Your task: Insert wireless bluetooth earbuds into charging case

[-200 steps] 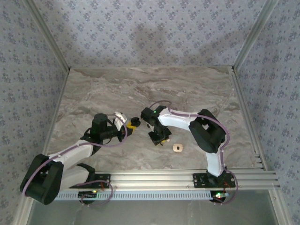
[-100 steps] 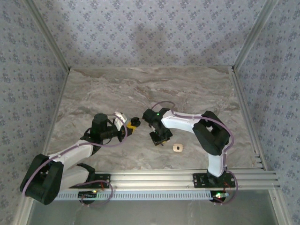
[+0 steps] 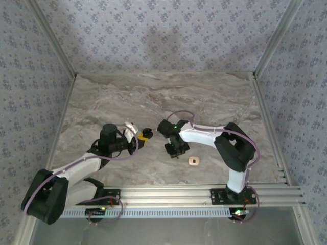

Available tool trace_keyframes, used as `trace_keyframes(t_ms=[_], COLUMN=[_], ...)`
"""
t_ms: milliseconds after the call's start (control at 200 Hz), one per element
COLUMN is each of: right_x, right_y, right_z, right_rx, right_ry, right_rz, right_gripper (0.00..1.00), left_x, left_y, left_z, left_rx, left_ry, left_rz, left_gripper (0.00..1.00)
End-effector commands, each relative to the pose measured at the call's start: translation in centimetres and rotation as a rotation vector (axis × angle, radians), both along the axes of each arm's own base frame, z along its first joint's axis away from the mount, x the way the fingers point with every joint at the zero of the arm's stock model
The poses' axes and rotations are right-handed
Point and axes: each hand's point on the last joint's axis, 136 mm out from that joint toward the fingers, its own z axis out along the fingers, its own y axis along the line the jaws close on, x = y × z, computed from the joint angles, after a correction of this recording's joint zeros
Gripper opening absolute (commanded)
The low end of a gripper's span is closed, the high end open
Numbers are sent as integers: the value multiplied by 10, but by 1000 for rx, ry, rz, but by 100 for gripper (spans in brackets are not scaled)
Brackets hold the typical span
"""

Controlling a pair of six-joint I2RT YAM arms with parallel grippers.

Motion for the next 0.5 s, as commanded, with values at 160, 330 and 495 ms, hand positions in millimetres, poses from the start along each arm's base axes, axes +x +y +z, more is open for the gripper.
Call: trace_keyframes(t_ms=[160,330,495], right_x=[22,33,41], right_y=[-5,3,-1], right_z=[29,58,90], right_rx=[126,308,470], right_ry=[-229,-385,-520], right_rz=[-140,-206,-325], right_gripper=[24,24,24], left_x=[-11,-15,-16], left_y=[-15,-23,-31], left_z=[-11,-15,-14], left_rx=[33,43,34], left_ry=[5,-13,-34], left_rz=[-79,-113,-130], left_gripper=[10,9,8])
